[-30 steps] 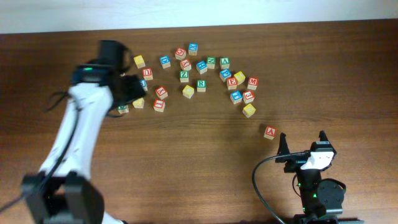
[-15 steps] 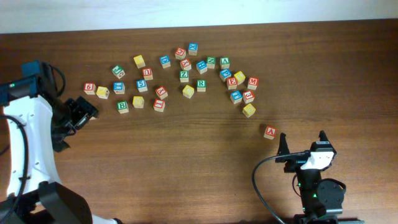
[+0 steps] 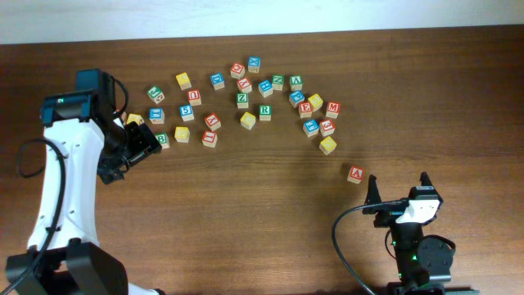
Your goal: Spell out RSS
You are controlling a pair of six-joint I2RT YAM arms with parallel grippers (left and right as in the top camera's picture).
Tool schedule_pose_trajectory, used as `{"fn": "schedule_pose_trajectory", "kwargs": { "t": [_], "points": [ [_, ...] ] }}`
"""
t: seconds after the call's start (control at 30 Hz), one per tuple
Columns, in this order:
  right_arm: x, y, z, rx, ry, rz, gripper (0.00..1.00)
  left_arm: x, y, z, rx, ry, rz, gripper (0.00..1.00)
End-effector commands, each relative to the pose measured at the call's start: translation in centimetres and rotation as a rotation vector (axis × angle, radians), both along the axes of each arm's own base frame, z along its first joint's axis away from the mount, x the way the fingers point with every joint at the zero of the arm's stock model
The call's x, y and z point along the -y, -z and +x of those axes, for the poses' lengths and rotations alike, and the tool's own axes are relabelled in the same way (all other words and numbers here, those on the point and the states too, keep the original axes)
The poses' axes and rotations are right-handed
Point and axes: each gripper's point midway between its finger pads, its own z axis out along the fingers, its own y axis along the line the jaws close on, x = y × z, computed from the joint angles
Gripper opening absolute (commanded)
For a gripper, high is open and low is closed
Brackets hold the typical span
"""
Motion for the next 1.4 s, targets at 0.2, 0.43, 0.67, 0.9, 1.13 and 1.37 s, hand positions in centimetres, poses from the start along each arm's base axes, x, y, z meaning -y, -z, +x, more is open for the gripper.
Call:
{"fn": "schedule_pose_trajectory", "kwargs": {
  "t": [0.2,0.43,0.67,0.9,1.13,1.37],
  "points": [
    [-10.0,-2.6,-3.0,-0.035,-0.603,0.486,0.98,5.5,0.3,-0.8,-0.038,0.163,-0.046,0.98],
    [-10.4,-18.4,-9.1,0.468,-0.815,0.531,0.98,9.0,0.9,0.2,0.018,0.274,-0.044,0.9],
    [-10.0,-24.7,-8.4,0.139,-0.614,0.097,0.99,8.9,2.5,-0.3,-0.009,0.278,-0.035,0.99],
    [-10.4,-17.3,-0.7,-0.675,-0.608,0.277,0.98,4.7,2.6,-0.2,-0.025,0.116,-0.013,0.99],
    [-14.9,-19.5,5.8,-0.855,-0.857,0.43,0.98,-2.5,2.6,-2.4,-0.086,-0.15,-0.062,0.99],
    [-22.4,-8.3,14.0,-1.171,-0.764,0.614,0.91,-2.6,2.6,-2.4,-0.085,-0.152,-0.062,0.99]
  ]
}}
